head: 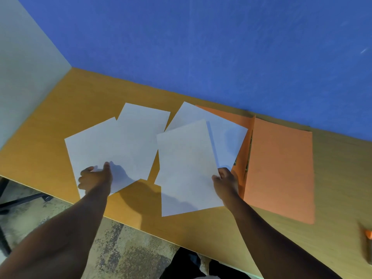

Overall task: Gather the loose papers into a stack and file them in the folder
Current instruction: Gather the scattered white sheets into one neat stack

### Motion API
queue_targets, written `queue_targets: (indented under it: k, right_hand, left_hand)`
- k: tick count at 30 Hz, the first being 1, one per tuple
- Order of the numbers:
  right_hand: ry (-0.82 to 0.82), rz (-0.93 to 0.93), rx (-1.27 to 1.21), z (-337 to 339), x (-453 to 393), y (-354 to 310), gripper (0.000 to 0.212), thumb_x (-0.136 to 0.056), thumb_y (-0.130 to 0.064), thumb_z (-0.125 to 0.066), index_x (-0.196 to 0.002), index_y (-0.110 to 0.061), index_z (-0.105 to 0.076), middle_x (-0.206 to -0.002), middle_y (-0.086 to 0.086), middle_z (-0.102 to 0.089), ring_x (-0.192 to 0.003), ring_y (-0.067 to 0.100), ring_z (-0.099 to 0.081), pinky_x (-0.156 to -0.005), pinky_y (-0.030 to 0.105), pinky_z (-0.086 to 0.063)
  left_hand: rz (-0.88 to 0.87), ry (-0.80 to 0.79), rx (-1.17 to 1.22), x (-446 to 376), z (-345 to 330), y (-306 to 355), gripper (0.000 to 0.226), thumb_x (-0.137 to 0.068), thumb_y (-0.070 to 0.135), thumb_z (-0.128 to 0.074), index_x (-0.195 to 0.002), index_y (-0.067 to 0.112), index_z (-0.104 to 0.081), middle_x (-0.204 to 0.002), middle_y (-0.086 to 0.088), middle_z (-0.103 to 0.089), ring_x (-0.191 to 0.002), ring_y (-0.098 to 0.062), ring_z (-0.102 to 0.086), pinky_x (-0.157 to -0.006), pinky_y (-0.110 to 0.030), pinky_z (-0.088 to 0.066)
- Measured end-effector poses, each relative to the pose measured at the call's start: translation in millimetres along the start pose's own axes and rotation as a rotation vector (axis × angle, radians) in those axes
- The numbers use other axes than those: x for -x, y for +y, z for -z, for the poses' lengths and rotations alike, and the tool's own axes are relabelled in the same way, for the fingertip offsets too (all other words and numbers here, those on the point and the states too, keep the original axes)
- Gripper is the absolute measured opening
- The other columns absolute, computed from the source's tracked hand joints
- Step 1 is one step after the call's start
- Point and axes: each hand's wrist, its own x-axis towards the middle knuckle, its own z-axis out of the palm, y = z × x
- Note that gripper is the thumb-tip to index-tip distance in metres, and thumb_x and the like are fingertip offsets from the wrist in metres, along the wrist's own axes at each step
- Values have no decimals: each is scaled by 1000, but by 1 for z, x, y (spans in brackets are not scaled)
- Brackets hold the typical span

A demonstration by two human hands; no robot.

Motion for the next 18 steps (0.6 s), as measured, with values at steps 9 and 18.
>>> queue_targets:
  k: [9,18]
  right_hand:
    - [-47,2,-24,-8,-8,-7,33,-97,-13,-54,-131,-13,-52,-103,1,-57,-69,2,-52,-41,12,-37]
    - [-28,-8,-77,-19,-5,-14,33,-95,-19,-55,-128,-18,-55,-101,1,-63,-74,5,-55,-53,18,-45]
  left_hand:
    - [210,75,-179,-28,13,-2,108,-62,63,-82,-135,-6,-39,-136,-25,-43,-127,-38,-41,-105,-51,-35]
    - [189,-144,173,-46,17,-7,91,-67,45,-86,-136,2,-47,-137,-18,-57,-121,-41,-57,-96,-50,-51]
